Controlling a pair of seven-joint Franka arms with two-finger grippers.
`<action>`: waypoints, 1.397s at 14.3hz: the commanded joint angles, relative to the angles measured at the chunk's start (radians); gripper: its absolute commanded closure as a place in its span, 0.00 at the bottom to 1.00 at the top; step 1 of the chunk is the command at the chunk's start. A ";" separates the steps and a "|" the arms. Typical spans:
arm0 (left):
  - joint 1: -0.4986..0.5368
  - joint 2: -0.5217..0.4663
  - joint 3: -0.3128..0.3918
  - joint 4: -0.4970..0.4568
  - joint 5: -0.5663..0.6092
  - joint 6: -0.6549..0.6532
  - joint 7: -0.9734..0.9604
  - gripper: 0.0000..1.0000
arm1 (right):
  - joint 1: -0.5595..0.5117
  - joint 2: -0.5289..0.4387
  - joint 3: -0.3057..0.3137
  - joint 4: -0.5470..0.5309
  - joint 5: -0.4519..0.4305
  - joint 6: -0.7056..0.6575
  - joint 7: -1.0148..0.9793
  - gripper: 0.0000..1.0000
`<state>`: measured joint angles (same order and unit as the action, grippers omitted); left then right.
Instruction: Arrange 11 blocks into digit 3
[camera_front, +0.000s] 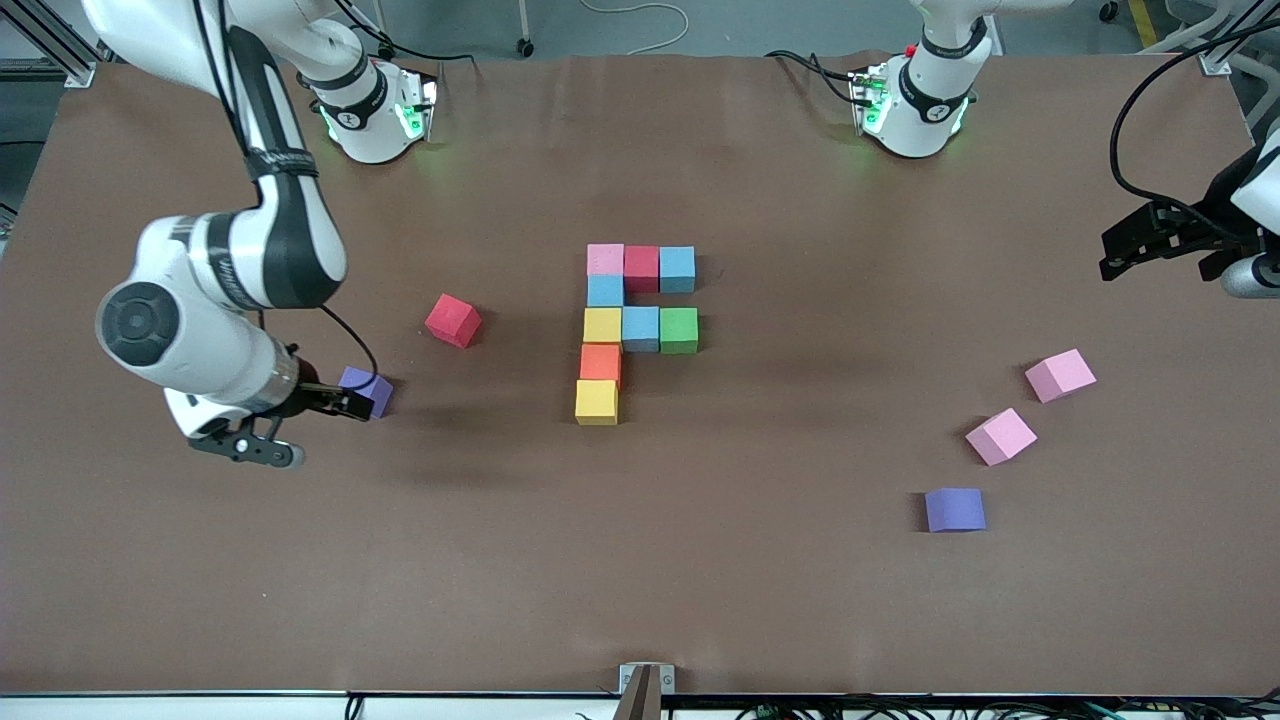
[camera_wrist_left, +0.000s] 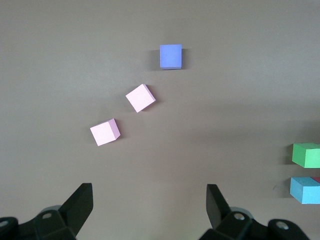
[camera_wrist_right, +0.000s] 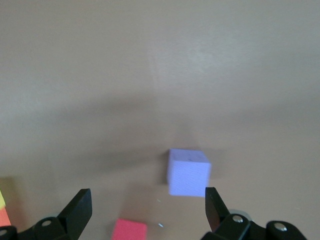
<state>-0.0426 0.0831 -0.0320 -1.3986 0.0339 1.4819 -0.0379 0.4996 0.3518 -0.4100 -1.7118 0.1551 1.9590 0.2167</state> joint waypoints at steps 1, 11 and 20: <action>0.000 0.010 0.000 0.007 0.006 0.011 0.012 0.00 | -0.018 -0.060 -0.058 0.058 -0.011 -0.154 -0.137 0.00; -0.045 0.147 -0.002 0.006 0.017 0.129 0.006 0.00 | -0.018 -0.086 -0.193 0.285 -0.011 -0.479 -0.272 0.00; -0.026 0.211 0.006 0.003 0.017 0.214 0.007 0.00 | -0.326 -0.177 0.164 0.270 -0.096 -0.473 -0.270 0.00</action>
<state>-0.0669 0.2150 -0.0306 -1.4004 0.0339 1.6239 -0.0379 0.3289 0.2307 -0.4431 -1.4179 0.1268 1.4852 -0.0504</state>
